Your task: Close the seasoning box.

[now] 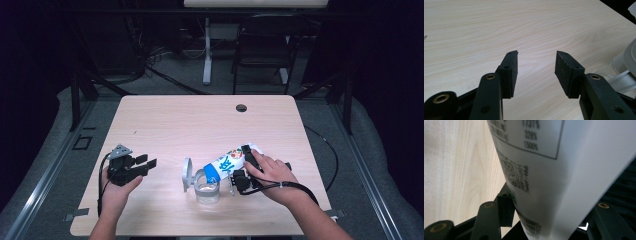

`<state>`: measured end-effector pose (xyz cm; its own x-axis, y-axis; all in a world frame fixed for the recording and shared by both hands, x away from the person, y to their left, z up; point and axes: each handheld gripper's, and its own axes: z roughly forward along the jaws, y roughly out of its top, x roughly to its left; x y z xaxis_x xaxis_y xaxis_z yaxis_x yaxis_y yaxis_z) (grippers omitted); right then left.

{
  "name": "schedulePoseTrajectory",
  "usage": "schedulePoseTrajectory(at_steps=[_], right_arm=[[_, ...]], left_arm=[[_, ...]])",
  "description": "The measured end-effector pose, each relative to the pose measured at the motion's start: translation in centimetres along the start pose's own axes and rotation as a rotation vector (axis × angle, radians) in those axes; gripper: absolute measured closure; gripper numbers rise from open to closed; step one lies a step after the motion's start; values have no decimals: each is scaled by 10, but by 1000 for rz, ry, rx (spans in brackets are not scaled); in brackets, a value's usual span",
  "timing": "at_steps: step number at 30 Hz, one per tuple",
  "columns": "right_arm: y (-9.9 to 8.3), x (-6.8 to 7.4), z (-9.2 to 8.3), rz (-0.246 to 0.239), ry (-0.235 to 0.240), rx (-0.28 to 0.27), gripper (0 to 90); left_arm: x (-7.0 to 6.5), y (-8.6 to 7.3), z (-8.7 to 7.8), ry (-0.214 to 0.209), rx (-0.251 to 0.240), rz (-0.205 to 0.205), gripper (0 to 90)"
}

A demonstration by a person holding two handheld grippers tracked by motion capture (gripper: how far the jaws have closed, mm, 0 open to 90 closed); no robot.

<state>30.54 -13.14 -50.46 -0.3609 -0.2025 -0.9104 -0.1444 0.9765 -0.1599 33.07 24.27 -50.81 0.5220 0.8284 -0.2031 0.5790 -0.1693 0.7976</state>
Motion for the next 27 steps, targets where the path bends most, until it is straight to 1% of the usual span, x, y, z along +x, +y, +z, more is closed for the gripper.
schedulePoseTrajectory(at_steps=[2,3,4,5,6,8,10,13,19,27], right_arm=[[0,0,1,4,-1,-9,474],[0,0,0,-2,-1,-3,474],[0,0,0,1,2,-7,474],[0,0,0,1,2,-6,474],[1,-1,-1,-12,0,9,474],[1,-1,-1,-11,0,9,474],[0,0,0,-5,-4,-4,474],[0,0,0,-11,-10,-7,475],[0,0,0,-10,-10,-8,475],[1,0,-1,-26,-18,-3,476]], left_arm=[[0,0,0,0,0,0,537],[0,0,0,0,0,0,537],[0,0,0,0,0,-1,537],[0,0,0,0,0,-1,537],[0,0,0,1,-1,-2,537],[0,0,0,0,-7,-4,537],[0,-1,1,0,-6,-5,537],[0,-1,1,0,-6,-5,536],[0,-1,1,2,-8,-5,537],[1,-1,1,1,-2,-4,537]])
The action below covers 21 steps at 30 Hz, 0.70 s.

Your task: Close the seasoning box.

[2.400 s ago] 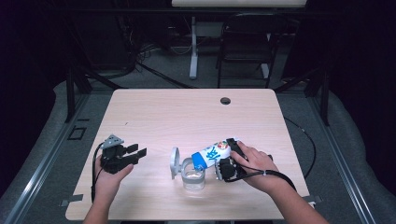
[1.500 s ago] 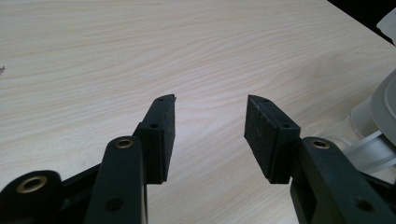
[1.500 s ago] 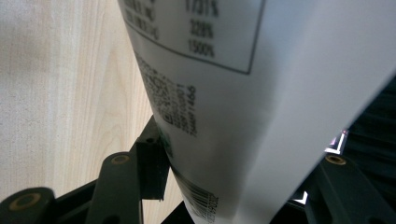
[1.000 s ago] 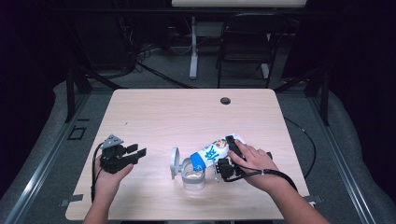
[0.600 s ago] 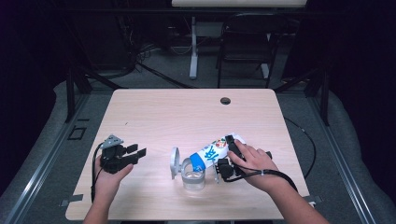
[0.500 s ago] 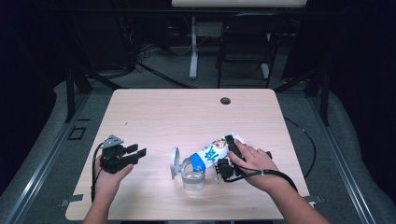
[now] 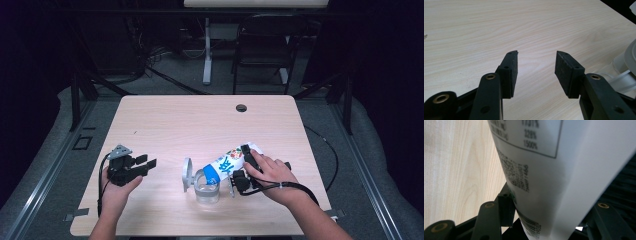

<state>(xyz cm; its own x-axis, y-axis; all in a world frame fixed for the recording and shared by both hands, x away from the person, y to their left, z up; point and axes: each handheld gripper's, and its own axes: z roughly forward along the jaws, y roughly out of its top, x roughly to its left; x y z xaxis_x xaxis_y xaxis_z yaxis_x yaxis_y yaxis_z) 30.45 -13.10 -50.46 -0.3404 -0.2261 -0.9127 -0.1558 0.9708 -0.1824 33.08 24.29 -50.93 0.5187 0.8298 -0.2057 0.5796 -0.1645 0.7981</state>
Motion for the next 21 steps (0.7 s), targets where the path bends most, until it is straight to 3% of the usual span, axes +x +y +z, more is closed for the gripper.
schedulePoseTrajectory(at_steps=[21], right_arm=[[0,0,0,-20,-11,-4,477]], left_arm=[[0,-1,1,5,0,-1,537]])
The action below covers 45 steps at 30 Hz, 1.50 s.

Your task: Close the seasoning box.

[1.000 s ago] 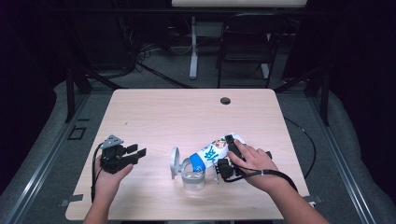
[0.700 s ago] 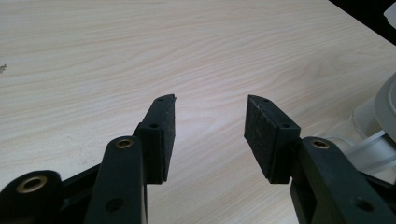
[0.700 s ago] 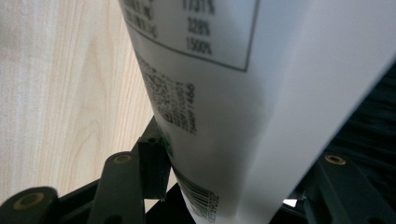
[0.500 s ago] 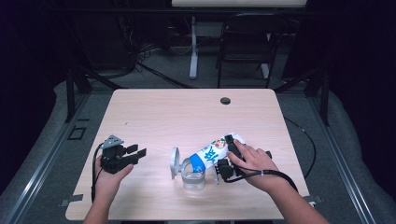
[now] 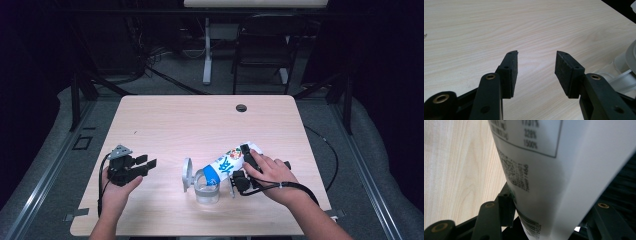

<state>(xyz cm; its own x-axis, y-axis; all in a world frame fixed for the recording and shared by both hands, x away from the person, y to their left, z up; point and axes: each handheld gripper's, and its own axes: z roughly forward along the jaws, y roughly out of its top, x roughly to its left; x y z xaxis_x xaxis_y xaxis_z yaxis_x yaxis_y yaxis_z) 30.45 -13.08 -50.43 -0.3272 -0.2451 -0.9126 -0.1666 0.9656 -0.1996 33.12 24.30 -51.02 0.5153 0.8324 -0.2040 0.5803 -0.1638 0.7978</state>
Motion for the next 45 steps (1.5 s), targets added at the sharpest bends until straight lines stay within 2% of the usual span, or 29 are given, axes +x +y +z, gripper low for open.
schedulePoseTrajectory(at_steps=[29,45], right_arm=[[0,0,0,-13,-3,-6,478],[0,0,0,-18,-8,-8,478]], left_arm=[[1,0,-1,-3,10,-1,536],[1,-1,1,0,-2,-4,537]])
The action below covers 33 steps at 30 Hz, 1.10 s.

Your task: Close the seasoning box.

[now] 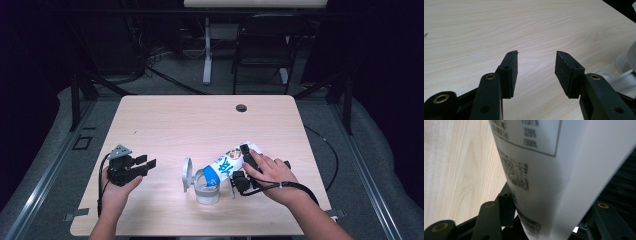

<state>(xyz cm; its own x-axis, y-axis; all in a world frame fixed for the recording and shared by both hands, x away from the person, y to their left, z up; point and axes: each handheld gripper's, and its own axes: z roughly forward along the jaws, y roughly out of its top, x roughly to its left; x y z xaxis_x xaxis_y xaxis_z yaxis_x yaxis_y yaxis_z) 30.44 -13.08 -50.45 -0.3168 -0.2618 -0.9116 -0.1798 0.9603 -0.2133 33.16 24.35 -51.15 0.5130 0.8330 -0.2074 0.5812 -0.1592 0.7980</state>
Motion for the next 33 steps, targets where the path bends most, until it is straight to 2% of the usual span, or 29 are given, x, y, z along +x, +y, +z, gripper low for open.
schedulePoseTrajectory(at_steps=[13,14,19,33], right_arm=[[0,0,0,-7,-3,-13,479],[1,-2,-2,-30,-10,13,478],[-1,0,1,-8,-5,-21,479],[0,-1,0,-31,-12,-6,480]], left_arm=[[0,0,0,1,3,0,537],[0,0,1,1,3,0,537],[1,-1,1,1,4,-2,536],[2,-1,0,0,4,-2,537]])
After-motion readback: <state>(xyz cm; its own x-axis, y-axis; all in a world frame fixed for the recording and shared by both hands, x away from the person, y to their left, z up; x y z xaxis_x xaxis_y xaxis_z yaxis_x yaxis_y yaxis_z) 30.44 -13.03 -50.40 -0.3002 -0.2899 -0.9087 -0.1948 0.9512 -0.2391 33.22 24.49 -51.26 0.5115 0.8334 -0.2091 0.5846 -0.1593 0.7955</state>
